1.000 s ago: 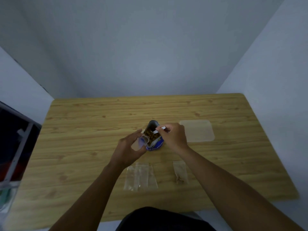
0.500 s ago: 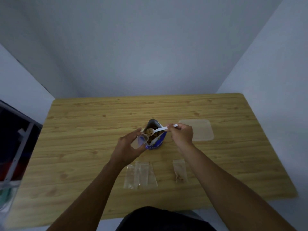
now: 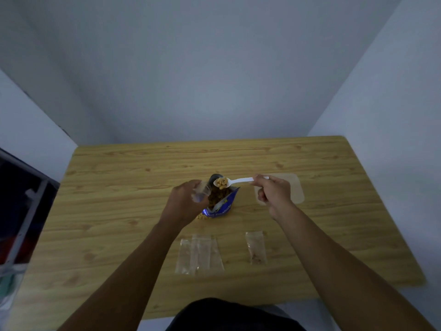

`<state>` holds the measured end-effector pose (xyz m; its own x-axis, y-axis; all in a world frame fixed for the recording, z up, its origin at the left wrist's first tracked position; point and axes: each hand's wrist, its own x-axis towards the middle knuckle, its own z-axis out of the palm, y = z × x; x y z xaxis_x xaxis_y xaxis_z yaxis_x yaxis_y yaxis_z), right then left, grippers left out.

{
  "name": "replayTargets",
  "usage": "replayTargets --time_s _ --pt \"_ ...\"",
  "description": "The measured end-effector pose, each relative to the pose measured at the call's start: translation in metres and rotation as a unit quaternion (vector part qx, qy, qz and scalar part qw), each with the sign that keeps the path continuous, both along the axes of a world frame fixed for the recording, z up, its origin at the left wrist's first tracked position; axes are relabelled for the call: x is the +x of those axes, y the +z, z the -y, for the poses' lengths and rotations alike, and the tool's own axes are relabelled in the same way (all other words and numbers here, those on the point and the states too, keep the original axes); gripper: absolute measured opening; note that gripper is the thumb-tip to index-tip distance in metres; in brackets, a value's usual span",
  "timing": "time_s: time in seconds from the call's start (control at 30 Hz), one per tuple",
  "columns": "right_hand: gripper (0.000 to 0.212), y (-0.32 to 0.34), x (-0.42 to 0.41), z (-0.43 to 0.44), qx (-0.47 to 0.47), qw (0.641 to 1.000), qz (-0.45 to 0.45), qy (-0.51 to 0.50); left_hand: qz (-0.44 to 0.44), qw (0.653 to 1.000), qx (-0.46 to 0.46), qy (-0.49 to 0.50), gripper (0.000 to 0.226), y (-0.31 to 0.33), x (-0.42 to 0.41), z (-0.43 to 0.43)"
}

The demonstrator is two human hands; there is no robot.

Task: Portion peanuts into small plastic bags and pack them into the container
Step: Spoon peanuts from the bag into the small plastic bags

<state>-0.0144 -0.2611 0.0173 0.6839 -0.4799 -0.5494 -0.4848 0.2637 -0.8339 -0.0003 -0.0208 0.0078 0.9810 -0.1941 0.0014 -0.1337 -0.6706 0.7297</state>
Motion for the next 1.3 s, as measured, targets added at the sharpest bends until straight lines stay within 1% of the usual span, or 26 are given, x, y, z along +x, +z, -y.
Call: replayTargets --time_s 0.1,0.23,0.37,0.5,0.6,0.7,0.77,0.8,0.87,1.0,1.1,1.17,1.23,1.3 --pt "0.013 0.008 0.003 0.003 0.004 1.0 0.008 0.012 -0.008 1.0 0.022 -0.011 0.03 0.004 0.005 0.005" --pt "0.011 0.019 0.01 0.0 -0.013 0.999 0.026 0.039 -0.011 0.999 0.032 -0.027 0.035 0.007 0.011 0.011" --pt "0.011 0.026 0.017 -0.005 -0.065 0.994 0.042 0.081 0.005 0.999 0.032 -0.031 0.035 0.011 0.014 0.018" --pt "0.007 0.031 0.021 -0.008 -0.117 0.982 0.056 0.141 -0.012 0.998 0.038 -0.038 0.03 0.014 0.017 0.025" --pt "0.004 0.036 0.024 -0.013 -0.164 0.954 0.113 0.225 -0.011 0.999 0.037 -0.037 0.029 0.015 0.019 0.03" --pt "0.006 0.042 0.027 -0.015 -0.231 0.906 0.16 0.317 -0.012 0.999 0.025 -0.03 0.022 0.013 0.021 0.031" --pt "0.005 0.046 0.03 -0.014 -0.266 0.879 0.196 0.343 -0.008 0.999 0.02 -0.027 0.017 0.009 0.022 0.028" --pt "0.005 0.048 0.03 -0.013 -0.272 0.874 0.213 0.342 -0.005 1.0 0.015 -0.022 0.016 0.008 0.021 0.026" --pt "0.004 0.051 0.032 -0.01 -0.27 0.877 0.241 0.315 -0.001 1.0 -0.002 -0.004 0.022 0.006 0.02 0.022" --pt "0.005 0.054 0.035 -0.002 -0.217 0.915 0.261 0.216 0.002 0.999 -0.031 0.025 0.033 0.007 0.015 0.015" --pt "0.006 0.049 0.036 0.001 -0.171 0.945 0.246 0.13 0.011 0.999 -0.041 0.029 0.035 0.005 0.015 0.007" --pt "0.007 0.041 0.033 0.002 -0.163 0.954 0.232 0.098 0.016 0.998 -0.045 0.033 0.037 0.002 0.014 0.002" --pt "0.007 0.028 0.027 0.001 -0.211 0.946 0.218 0.11 0.03 0.998 -0.045 0.03 0.038 0.0 0.011 -0.002" --pt "0.007 0.017 0.02 -0.002 -0.299 0.914 0.213 0.172 0.045 0.998 -0.039 0.02 0.039 -0.003 0.008 -0.007"
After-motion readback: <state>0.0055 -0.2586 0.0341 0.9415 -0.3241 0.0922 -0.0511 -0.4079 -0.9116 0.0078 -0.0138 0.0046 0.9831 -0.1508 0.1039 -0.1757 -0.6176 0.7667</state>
